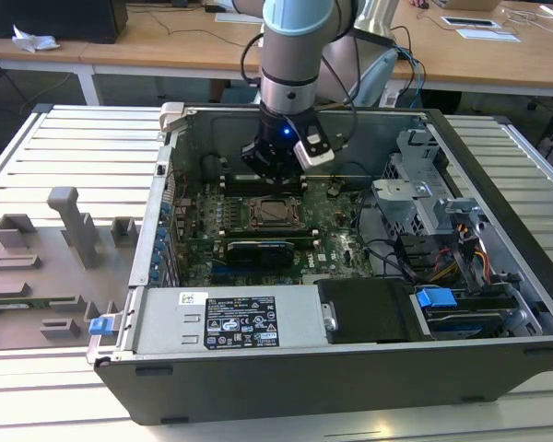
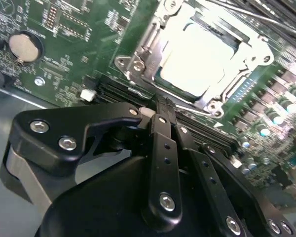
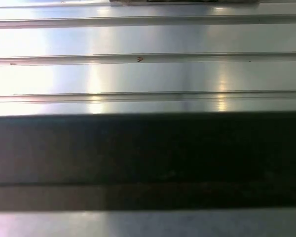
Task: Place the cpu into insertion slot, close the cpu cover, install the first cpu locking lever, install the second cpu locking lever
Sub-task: 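Install the first cpu locking lever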
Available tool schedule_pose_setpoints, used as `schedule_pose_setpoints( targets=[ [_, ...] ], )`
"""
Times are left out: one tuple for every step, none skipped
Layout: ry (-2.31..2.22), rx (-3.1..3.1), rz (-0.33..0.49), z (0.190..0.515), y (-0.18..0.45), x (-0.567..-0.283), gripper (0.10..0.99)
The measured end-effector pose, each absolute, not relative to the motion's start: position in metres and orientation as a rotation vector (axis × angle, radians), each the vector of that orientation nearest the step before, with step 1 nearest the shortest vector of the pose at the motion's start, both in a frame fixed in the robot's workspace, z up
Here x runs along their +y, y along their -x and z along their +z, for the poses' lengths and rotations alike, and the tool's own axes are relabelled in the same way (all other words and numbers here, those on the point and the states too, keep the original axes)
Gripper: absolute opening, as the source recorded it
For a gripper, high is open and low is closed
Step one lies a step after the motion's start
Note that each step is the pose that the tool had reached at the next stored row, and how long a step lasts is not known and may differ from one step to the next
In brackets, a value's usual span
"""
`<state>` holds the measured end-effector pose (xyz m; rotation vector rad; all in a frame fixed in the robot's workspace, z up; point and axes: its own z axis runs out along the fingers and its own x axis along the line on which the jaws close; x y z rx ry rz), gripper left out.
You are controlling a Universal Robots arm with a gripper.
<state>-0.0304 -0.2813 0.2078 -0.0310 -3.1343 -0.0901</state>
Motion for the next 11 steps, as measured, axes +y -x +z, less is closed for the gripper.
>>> schedule_pose_setpoints(
  targets=[
    [0.031,-3.134,-0.09,0.2069,0.0294,-0.2813,0.106],
    [0.031,-3.134,-0.09,0.2057,0.0284,-0.2813,0.106],
    [0.031,-3.133,-0.09,0.2043,0.0276,-0.2814,0.106],
    [0.031,-3.133,-0.09,0.2035,0.0273,-0.2815,0.106],
    [0.031,-3.134,-0.09,0.2027,0.027,-0.2817,0.106],
    [0.031,-3.134,-0.09,0.202,0.0269,-0.2819,0.106],
    [0.031,-3.133,-0.09,0.2015,0.0269,-0.2822,0.106],
    [0.031,-3.133,-0.09,0.2012,0.0269,-0.2824,0.106],
    [0.031,-3.133,-0.09,0.2012,0.0269,-0.2825,0.106],
    [0.032,-3.133,-0.09,0.2013,0.0269,-0.2826,0.106],
    [0.031,-3.133,-0.09,0.2018,0.0269,-0.2826,0.106]
  ],
)
